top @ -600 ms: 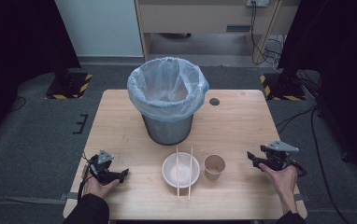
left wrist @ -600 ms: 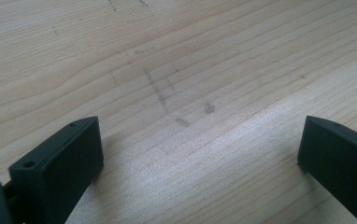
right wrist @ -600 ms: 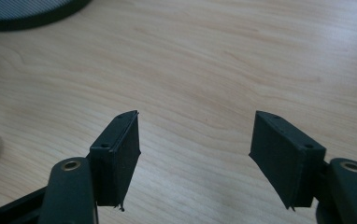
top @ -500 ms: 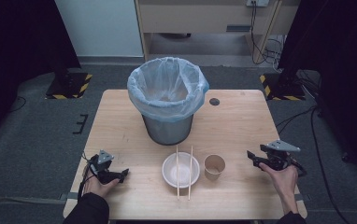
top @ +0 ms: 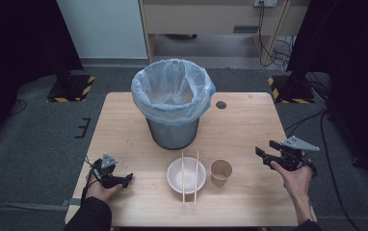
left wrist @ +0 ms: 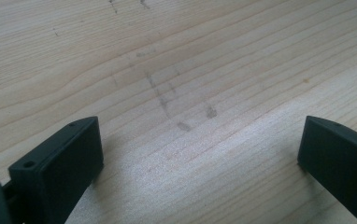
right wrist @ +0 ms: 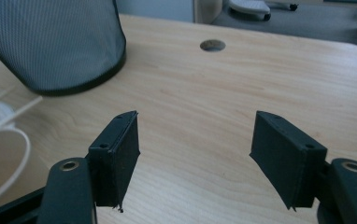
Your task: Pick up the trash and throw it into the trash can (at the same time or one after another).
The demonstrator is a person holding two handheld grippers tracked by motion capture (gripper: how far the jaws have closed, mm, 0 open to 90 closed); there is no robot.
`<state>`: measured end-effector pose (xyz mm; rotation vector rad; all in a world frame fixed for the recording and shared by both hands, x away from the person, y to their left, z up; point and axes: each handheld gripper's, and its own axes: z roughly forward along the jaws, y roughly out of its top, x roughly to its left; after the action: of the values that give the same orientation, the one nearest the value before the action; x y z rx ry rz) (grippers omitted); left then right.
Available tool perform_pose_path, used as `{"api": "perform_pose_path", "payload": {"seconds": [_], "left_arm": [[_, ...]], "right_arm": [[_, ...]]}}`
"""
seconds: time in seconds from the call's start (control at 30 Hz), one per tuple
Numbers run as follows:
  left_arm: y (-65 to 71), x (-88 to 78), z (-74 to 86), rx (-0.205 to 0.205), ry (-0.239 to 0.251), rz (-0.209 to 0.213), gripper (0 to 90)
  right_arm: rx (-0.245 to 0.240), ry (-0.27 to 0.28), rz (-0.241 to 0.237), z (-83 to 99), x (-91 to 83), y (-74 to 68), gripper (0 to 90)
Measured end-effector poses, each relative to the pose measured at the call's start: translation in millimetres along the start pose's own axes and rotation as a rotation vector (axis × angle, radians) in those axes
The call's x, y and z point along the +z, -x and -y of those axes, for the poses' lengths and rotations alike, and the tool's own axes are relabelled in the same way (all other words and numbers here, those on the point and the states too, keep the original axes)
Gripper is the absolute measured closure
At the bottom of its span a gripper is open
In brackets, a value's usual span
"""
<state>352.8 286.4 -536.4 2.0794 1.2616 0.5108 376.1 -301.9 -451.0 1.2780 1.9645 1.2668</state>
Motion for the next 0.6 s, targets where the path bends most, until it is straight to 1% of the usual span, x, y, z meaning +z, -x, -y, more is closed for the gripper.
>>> {"api": "perform_pose_path", "payload": {"seconds": [0.07,0.1,0.13,0.17,0.2,0.23,0.27,0.3,0.33,0.37,0.4,0.43,0.47,0.5,0.53,0.57,0.6], "left_arm": [[0.5,0.4,-0.3,-0.004,0.002,-0.003,0.0],[0.5,0.4,-0.3,-0.004,0.002,-0.003,0.0],[0.8,0.6,-0.4,-0.005,0.002,-0.004,0.0],[0.8,0.6,-0.4,-0.005,0.002,-0.004,0.0],[1.0,0.7,-0.5,-0.006,0.002,-0.006,0.0],[1.0,0.7,-0.5,-0.006,0.002,-0.006,0.0],[1.2,0.7,-0.5,-0.007,0.002,-0.007,0.0],[1.2,0.7,-0.5,-0.007,0.002,-0.007,0.0],[1.2,0.8,-0.5,-0.007,0.002,-0.006,0.0],[1.2,0.8,-0.5,-0.007,0.002,-0.006,0.0],[1.2,0.7,-0.6,-0.007,0.001,-0.006,0.0],[1.3,0.8,-0.7,-0.007,0.001,-0.007,0.0],[1.5,0.8,-0.7,-0.008,0.001,-0.007,0.0],[1.5,0.8,-0.7,-0.008,0.001,-0.007,0.0],[2.0,0.9,-0.8,-0.009,0.000,-0.010,0.0],[2.2,1.0,-1.0,-0.010,0.000,-0.011,0.0],[2.2,1.0,-1.0,-0.010,0.000,-0.011,0.0]], "right_arm": [[0.003,0.008,-0.005,-6.4,-2.4,-2.1,33.0],[0.003,0.008,-0.005,-6.4,-2.4,-2.1,33.0],[-0.010,0.011,-0.008,-13.8,-3.8,-6.3,33.2],[-0.010,0.011,-0.008,-13.8,-3.8,-6.3,33.2],[-0.024,0.016,-0.021,-21.3,-4.0,-11.8,33.5],[-0.024,0.016,-0.021,-21.3,-4.0,-11.8,33.5],[-0.038,0.020,-0.034,-28.8,-2.3,-18.0,33.9],[-0.038,0.020,-0.034,-28.8,-2.3,-18.0,33.9],[-0.063,0.016,-0.047,-37.0,0.7,-25.0,34.7],[-0.063,0.016,-0.047,-37.0,0.7,-25.0,34.7],[-0.078,0.008,-0.054,-41.0,2.2,-28.5,35.0],[-0.089,0.009,-0.066,-44.6,4.1,-32.3,35.5],[-0.107,0.009,-0.092,-49.8,7.8,-40.4,35.8],[-0.107,0.009,-0.092,-49.8,7.8,-40.4,35.8],[-0.116,0.005,-0.123,-51.3,12.5,-48.5,36.7],[-0.122,-0.001,-0.134,-50.8,15.2,-52.6,36.7],[-0.122,-0.001,-0.134,-50.8,15.2,-52.6,36.7]]}}
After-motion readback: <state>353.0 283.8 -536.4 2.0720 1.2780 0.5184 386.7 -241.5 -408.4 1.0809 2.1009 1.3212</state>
